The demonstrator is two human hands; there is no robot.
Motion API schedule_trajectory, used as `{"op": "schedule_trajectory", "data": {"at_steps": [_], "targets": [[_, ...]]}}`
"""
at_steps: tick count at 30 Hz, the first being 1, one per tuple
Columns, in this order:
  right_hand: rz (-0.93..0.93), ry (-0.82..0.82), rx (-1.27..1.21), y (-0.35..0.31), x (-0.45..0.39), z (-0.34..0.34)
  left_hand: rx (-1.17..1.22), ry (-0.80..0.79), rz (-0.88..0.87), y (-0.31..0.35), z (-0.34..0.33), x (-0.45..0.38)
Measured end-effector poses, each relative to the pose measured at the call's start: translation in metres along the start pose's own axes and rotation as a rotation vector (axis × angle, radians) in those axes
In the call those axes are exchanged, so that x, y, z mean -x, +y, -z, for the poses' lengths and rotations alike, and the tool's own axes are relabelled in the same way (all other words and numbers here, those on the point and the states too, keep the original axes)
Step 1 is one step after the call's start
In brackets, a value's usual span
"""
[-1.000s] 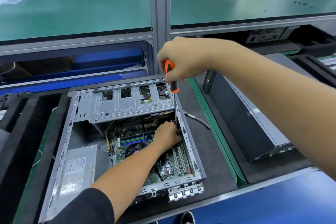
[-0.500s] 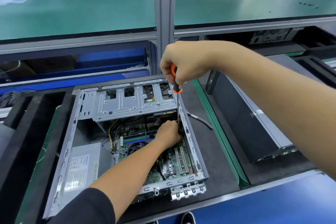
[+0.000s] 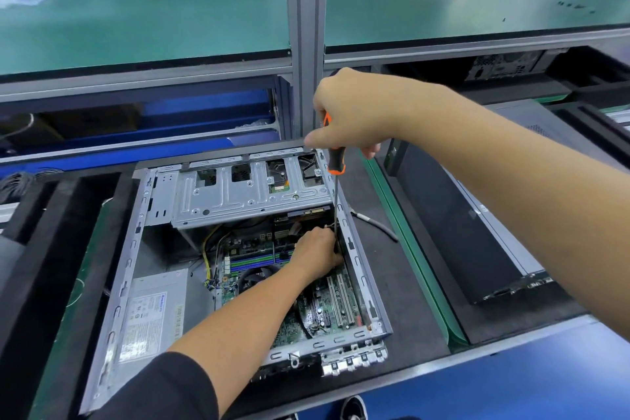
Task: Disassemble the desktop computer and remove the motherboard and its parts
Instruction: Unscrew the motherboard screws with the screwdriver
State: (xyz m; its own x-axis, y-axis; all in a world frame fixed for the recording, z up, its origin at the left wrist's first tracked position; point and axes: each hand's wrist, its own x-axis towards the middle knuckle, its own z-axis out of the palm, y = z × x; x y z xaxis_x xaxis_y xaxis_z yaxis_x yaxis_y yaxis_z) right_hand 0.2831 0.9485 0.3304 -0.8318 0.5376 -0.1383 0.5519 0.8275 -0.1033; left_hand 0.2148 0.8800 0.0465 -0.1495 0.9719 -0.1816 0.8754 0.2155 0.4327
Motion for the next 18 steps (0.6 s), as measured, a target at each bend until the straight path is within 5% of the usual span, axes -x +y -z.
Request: {"op": "schedule_trajectory", "data": {"at_steps": [8, 18], "targets": [[0.186, 0.002, -0.068, 0.0, -0.002, 0.001, 0.011, 0.034, 0.045, -0.001, -0.002, -0.001], [0.056, -0.041, 0.044, -0.007, -0.015, -0.003, 0.057, -0.018, 0.037, -0.003, 0.0, 0.0]]}}
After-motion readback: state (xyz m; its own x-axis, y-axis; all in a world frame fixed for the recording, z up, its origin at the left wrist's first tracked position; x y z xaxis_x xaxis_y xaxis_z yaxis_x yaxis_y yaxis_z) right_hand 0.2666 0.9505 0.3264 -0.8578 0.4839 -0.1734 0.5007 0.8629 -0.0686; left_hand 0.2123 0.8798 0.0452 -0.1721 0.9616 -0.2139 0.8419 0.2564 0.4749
